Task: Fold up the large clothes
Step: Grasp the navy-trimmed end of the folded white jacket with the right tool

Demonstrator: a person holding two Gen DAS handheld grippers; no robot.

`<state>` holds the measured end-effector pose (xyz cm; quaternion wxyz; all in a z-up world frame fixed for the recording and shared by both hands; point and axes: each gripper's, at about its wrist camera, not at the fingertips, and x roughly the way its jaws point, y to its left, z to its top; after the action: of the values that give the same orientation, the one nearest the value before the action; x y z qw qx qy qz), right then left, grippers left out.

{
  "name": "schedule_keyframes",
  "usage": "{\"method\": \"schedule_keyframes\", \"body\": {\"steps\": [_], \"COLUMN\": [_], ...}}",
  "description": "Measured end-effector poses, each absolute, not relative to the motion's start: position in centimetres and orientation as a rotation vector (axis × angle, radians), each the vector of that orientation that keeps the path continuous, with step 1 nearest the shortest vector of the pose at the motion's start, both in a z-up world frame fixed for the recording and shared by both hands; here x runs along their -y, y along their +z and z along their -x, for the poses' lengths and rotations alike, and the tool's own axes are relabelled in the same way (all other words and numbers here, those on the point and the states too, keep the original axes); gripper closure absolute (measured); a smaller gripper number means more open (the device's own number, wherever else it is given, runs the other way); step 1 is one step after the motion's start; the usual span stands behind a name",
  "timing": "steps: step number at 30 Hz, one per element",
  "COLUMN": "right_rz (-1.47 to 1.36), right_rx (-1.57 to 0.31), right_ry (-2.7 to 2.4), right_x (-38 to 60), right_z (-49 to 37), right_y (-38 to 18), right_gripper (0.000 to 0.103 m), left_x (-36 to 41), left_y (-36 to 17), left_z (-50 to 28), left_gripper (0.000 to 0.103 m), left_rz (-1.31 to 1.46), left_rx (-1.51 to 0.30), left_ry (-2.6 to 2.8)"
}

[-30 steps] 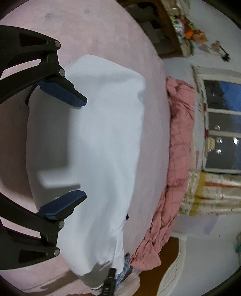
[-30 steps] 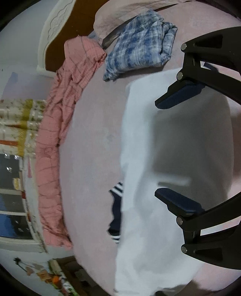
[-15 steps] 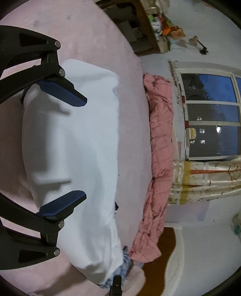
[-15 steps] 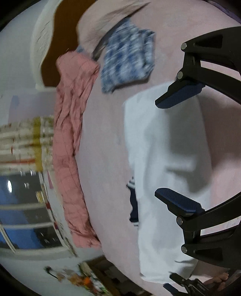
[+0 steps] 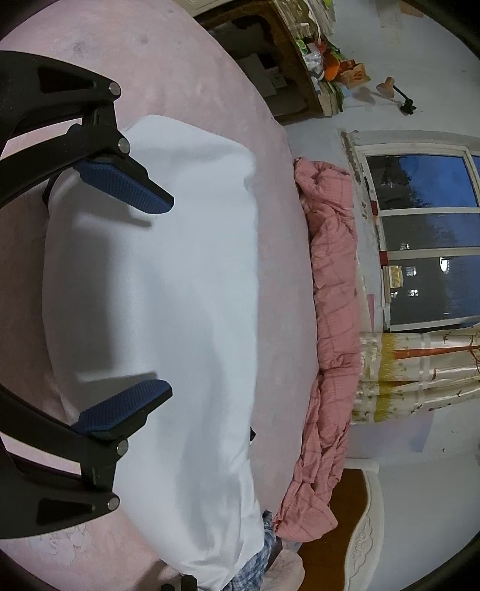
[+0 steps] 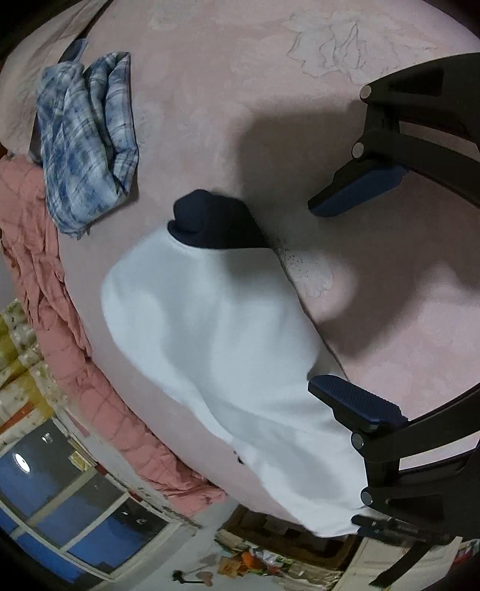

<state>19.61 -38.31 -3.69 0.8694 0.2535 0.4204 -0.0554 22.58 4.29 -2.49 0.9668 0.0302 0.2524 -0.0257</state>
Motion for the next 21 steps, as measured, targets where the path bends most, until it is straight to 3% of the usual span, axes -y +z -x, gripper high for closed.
{"method": "schedule_keyframes", "body": {"steps": [12,17,21], "right_rz": [-0.599,-0.622,-0.596], "right_rx": [-0.766,-0.741,-0.697], "right_ry": [-0.09,-0.073,-0.069], "right_x": [38.4,38.9,38.6], "right_z": [-23.3,-23.5,-23.6], "right_y": [-4.5,-4.1,-3.8], "right_gripper": [0.011,0.021,0.041], "left_x": [-5.5,-5.4,-5.2], "left_y": [-2.8,-2.9,-3.4], "left_z": [-23.0,-22.9,-23.5], "left_gripper": [0.01,0.01,0.01], "left_rz": [0.006,0.005,0.005], "left_rx": [-0.538,-0.542,-0.575], "left_ry": [-0.054,-0.055,-0.065]}}
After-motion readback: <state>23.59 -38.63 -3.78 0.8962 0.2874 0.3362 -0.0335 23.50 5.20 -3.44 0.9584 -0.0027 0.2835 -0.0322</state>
